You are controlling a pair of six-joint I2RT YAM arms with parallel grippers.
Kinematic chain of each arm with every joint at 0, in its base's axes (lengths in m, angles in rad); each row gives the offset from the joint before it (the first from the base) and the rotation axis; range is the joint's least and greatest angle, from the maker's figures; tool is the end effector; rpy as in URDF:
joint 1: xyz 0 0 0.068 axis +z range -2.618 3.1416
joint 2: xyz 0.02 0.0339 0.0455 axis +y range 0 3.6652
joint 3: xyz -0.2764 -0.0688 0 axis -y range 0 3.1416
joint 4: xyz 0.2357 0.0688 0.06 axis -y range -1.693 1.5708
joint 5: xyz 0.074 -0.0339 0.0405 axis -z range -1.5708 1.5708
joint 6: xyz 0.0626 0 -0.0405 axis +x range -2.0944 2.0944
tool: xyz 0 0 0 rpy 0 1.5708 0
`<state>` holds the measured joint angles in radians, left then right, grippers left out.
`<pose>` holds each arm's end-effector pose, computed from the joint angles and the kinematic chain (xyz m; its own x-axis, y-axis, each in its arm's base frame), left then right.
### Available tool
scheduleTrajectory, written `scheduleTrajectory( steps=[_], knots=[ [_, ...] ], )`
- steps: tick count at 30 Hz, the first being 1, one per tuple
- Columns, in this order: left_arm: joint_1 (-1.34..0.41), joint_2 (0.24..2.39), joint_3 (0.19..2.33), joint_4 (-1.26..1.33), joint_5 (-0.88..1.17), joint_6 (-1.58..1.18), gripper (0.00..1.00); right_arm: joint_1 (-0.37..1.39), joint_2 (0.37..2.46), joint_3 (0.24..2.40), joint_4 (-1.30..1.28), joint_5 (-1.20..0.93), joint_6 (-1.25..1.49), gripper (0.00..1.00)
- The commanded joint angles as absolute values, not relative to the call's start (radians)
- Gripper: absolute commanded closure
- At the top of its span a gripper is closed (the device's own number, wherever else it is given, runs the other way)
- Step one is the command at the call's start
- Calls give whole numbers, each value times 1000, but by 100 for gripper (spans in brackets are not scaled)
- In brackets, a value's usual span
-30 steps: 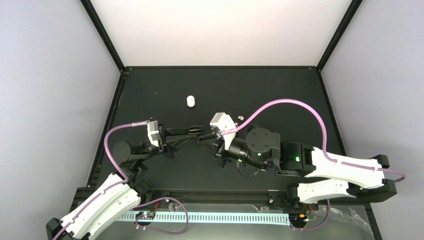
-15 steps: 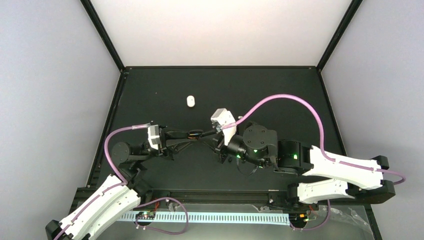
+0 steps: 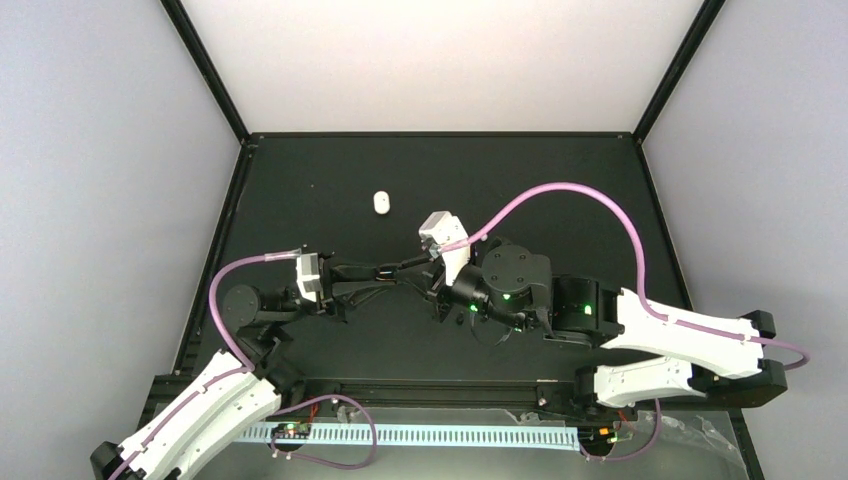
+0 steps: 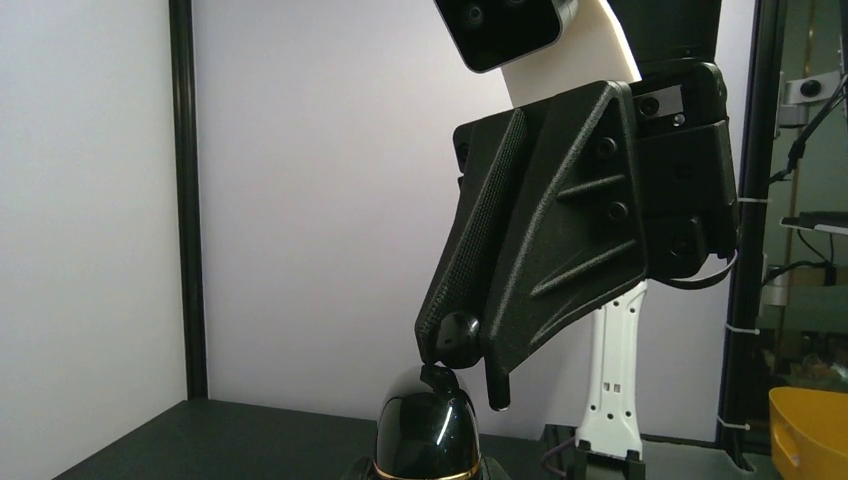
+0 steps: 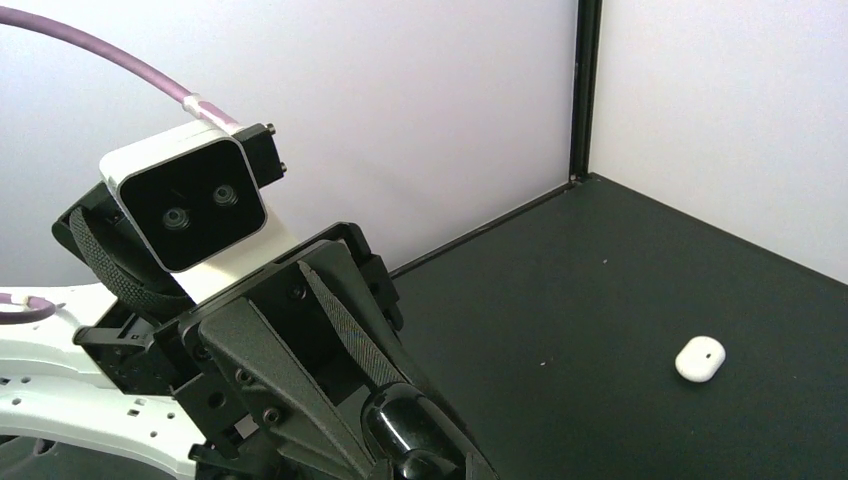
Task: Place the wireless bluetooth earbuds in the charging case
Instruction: Open the charging case.
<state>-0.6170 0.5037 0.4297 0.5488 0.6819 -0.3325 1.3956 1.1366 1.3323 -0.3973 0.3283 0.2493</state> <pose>0.0803 -0.1053 0.3454 0.0566 -0.3508 -0.9347 0.9785 0.2056 -0.0179 0.0641 0.2464 0.4423 -0.2502 -0.0736 -0.9654 -0.8413 0.5100 0.1792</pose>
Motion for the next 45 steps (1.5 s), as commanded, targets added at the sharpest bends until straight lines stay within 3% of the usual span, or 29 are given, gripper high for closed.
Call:
scheduleTrajectory(
  steps=[1,12,45],
  knots=[
    [-622,487,469,561,687,-316,98,1391,1139,1343,-428,311,253,99],
    [-623,470,469,514,596,-296,99,1391,1115,1310,-405,255,253,99],
    [-626,470,468,544,778,-275,99,1334,1149,1322,-421,353,295,99]
  ],
)
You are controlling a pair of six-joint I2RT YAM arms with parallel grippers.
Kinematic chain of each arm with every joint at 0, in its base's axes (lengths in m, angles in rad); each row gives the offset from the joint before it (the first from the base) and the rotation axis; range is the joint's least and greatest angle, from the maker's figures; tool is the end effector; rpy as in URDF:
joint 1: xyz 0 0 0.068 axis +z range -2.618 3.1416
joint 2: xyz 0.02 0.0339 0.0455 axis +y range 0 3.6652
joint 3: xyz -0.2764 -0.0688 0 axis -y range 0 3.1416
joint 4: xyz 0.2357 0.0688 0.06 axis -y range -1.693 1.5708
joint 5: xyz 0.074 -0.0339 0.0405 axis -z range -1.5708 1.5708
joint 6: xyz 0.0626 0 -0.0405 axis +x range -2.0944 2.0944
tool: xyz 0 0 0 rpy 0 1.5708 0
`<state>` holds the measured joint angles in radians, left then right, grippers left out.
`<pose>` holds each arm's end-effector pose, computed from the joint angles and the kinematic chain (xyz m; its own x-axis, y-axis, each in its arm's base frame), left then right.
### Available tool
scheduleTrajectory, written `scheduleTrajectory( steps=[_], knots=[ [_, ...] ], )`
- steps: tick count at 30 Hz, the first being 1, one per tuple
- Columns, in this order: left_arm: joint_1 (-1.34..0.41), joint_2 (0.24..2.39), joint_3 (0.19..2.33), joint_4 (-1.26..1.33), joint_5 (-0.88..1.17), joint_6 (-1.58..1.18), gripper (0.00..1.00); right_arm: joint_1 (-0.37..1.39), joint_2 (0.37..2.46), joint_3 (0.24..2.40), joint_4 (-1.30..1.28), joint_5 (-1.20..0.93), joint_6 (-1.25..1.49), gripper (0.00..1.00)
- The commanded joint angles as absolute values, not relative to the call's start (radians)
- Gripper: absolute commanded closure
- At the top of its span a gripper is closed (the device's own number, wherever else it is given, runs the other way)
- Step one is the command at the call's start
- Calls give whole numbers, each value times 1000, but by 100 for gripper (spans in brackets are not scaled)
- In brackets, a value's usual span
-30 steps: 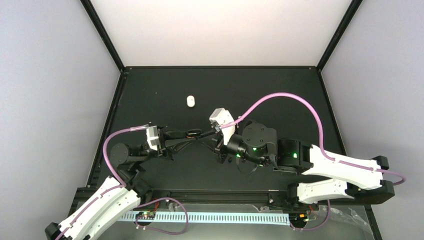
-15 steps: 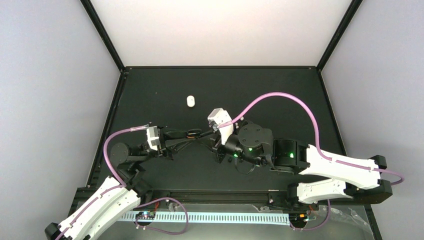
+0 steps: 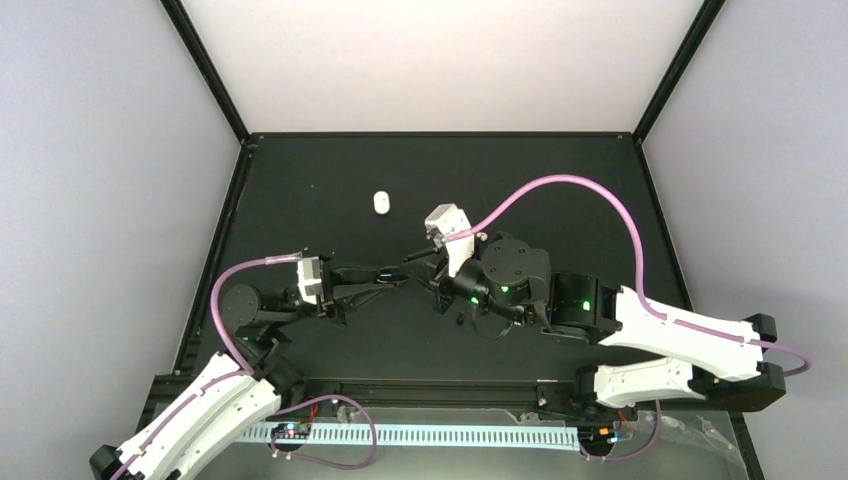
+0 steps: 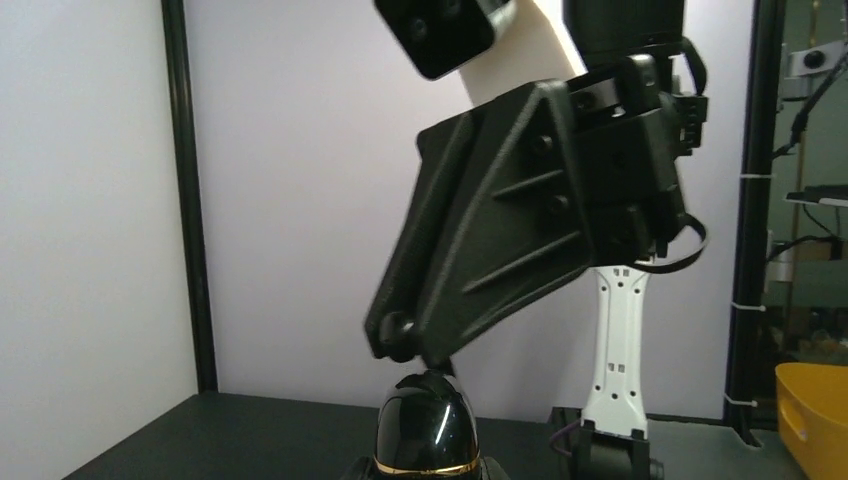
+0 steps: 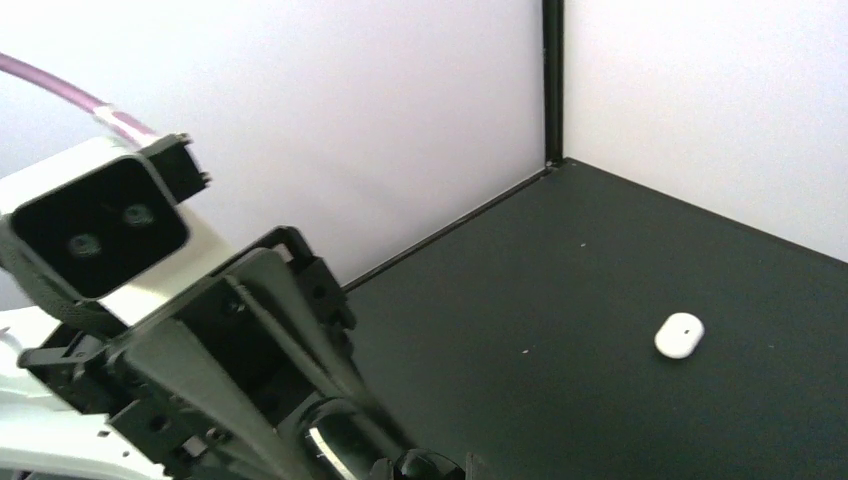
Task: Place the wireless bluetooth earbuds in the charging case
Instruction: Open the charging case.
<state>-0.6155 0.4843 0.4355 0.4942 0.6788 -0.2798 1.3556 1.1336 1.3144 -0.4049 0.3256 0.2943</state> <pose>0.0789 -0.1040 0.3435 0.0862 -0.3242 -0.9420 0.9737 0.2277 0.0108 0.0738 0.2439 0.4357 -0.2946 -0.0607 -0.9537 -0.8083 0.5482 0.2148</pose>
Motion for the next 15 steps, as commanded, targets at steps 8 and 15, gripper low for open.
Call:
scheduleTrajectory(
  steps=[8,15],
  knots=[
    [-627,474,464,529,764,-272,98,1328,1141,1336,-434,339,276,99],
    [-626,459,466,459,625,-242,98,1328,1064,1309,-463,225,239,99]
  ],
)
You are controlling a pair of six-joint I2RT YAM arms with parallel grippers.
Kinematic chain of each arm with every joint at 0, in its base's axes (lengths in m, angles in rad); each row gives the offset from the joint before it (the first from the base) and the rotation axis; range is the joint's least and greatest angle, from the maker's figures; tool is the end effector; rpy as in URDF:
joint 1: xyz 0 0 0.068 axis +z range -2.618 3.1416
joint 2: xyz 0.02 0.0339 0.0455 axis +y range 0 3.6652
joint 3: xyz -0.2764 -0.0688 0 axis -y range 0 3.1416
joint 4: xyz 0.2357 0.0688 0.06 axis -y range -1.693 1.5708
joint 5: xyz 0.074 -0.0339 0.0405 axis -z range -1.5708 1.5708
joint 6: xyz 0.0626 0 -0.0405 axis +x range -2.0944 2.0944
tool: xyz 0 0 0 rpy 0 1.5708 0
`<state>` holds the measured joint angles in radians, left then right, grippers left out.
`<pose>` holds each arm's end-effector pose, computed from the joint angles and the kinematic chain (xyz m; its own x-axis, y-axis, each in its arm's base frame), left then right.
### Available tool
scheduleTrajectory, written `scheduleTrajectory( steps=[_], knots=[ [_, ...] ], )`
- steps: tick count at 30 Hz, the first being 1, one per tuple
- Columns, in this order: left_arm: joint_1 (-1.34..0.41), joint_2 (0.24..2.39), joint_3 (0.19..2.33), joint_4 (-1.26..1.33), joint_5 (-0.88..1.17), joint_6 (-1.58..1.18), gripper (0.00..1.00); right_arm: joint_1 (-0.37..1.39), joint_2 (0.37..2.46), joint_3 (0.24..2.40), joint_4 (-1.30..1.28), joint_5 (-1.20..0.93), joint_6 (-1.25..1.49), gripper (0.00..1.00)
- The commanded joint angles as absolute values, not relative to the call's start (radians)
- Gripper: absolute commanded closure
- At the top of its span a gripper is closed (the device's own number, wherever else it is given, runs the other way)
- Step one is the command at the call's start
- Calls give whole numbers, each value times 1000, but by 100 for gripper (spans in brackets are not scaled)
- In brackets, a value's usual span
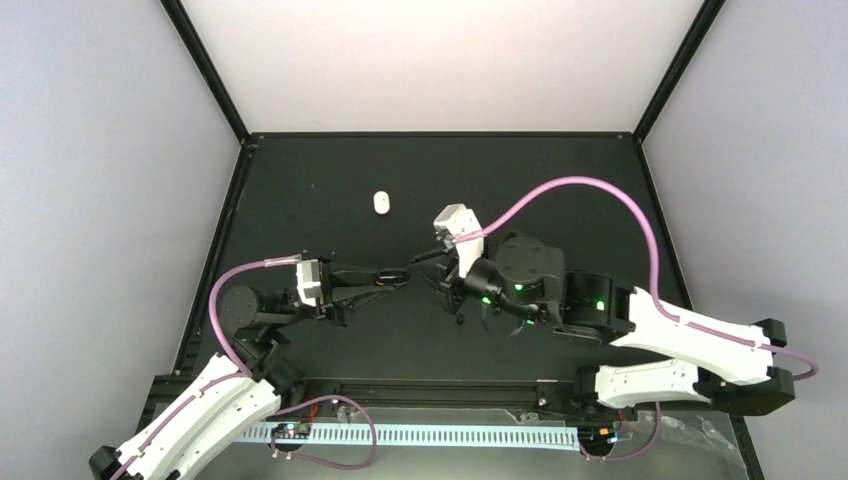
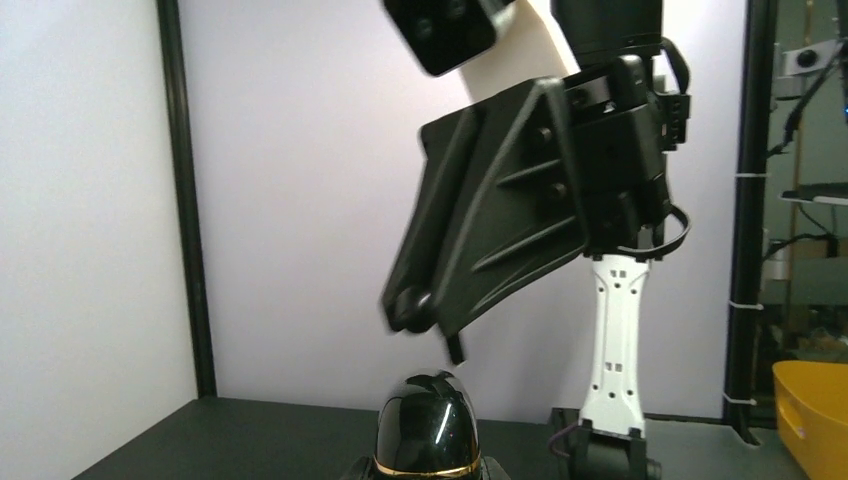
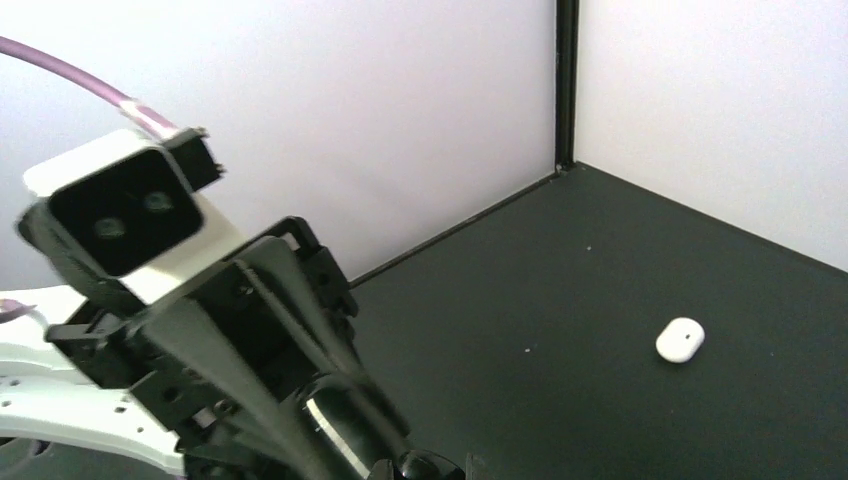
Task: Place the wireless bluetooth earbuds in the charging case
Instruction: Open the charging case.
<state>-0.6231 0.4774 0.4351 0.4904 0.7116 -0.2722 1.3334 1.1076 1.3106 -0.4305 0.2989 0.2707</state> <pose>0.0752 -0.1044 0.3431 0.0916 -0.3165 -0.9442 0.9806 0.1936 0.0302 0.0757 0.2344 0.4369 -0.2815 -0.0766 -0.9565 -0.8158 0.5439 0.1965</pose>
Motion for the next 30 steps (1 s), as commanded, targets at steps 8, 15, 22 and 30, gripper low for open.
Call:
scheduleTrajectory(
  steps=[8,15,22,30],
  knots=[
    [-626,476,475,477,581,-221,98,1328,1106,1311,-504,187,258,99],
    [-626,492,491,450,623,-201,98,1328,1165,1351,-505,232,285,99],
    [-628,482,492,424,664,-175,98,1328,1168,1356,-499,288,305,99],
    [-631,475,492,390,685,-145,98,1328,1160,1361,-496,313,304,99]
  ],
)
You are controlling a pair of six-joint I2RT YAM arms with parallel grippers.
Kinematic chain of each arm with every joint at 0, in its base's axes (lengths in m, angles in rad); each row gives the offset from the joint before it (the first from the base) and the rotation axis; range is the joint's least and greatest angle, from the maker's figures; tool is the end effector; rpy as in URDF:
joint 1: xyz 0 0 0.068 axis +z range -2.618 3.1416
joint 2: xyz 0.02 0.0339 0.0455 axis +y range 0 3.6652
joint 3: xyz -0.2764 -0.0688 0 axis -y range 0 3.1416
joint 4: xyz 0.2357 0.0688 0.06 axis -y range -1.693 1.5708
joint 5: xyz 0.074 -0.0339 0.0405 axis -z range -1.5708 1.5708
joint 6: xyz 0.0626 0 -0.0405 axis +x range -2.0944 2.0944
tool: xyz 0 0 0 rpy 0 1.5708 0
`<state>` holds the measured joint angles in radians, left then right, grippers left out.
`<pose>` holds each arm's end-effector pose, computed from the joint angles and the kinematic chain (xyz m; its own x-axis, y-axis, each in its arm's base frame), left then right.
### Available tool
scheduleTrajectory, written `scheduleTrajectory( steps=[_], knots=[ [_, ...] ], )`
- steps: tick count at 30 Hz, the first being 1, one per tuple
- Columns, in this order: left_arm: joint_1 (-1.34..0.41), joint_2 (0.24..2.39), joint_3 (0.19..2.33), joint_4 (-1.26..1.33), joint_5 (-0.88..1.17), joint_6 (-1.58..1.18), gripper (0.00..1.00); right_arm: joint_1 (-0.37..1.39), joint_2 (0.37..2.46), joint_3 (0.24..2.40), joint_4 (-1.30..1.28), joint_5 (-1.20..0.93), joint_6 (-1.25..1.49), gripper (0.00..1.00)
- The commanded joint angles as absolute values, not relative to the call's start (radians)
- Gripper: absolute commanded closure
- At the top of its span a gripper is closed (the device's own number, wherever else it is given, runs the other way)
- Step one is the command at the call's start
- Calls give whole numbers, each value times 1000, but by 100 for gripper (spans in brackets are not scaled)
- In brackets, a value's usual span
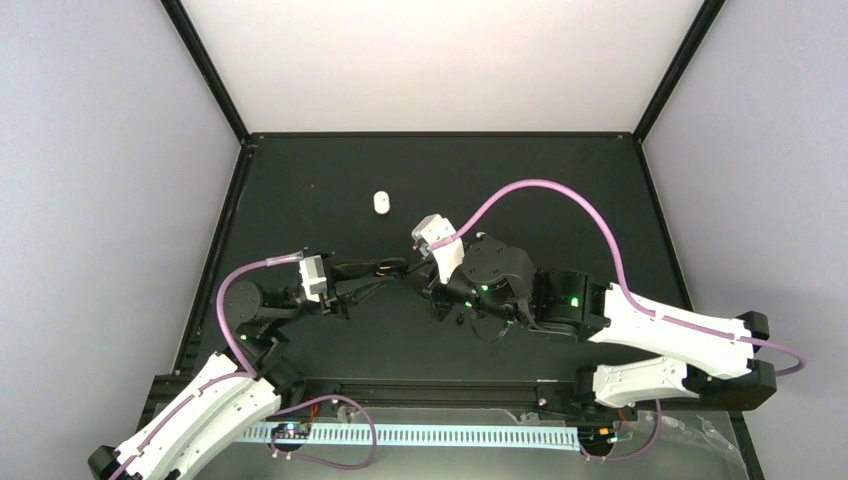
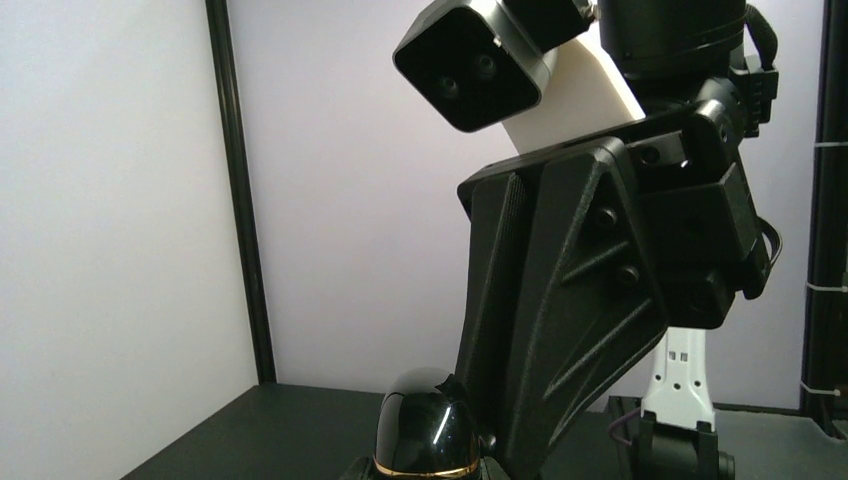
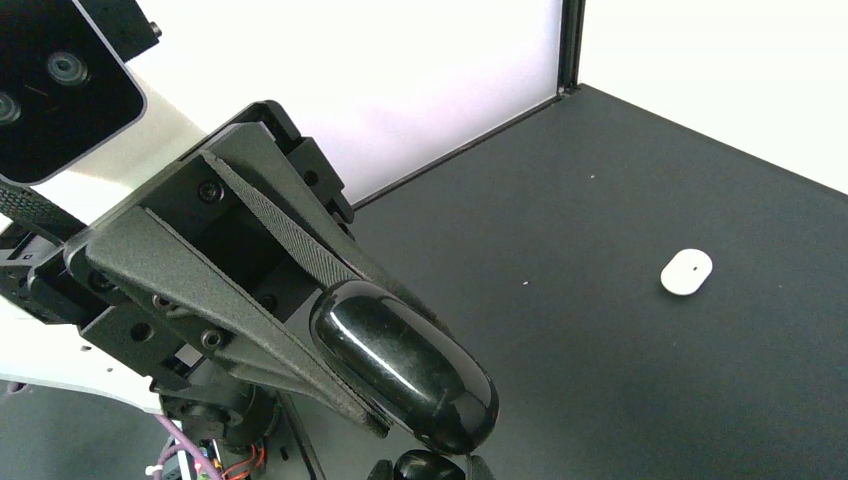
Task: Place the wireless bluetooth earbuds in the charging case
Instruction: Open the charging case.
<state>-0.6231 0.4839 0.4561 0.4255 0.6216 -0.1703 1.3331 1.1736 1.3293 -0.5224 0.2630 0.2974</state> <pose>0.0825 -0.1042 0.3439 0.1557 -0.2815 -0.9468 0.9505 0.3035 0.0660 0.0775 0.2509 0.4160 -0.3390 -0.1974 -0.9198 -0.8179 0.5450 0.1844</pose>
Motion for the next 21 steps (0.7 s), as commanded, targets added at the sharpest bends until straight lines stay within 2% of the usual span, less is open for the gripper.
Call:
scheduleTrajectory(
  steps=[1,21],
  knots=[
    [-632,473,491,388,684,-142,98,1328,1160,1361,-493,311,305,99],
    [-658,477,483,350,729,-95,98,1327,1160,1362,-464,343,308,99]
  ],
)
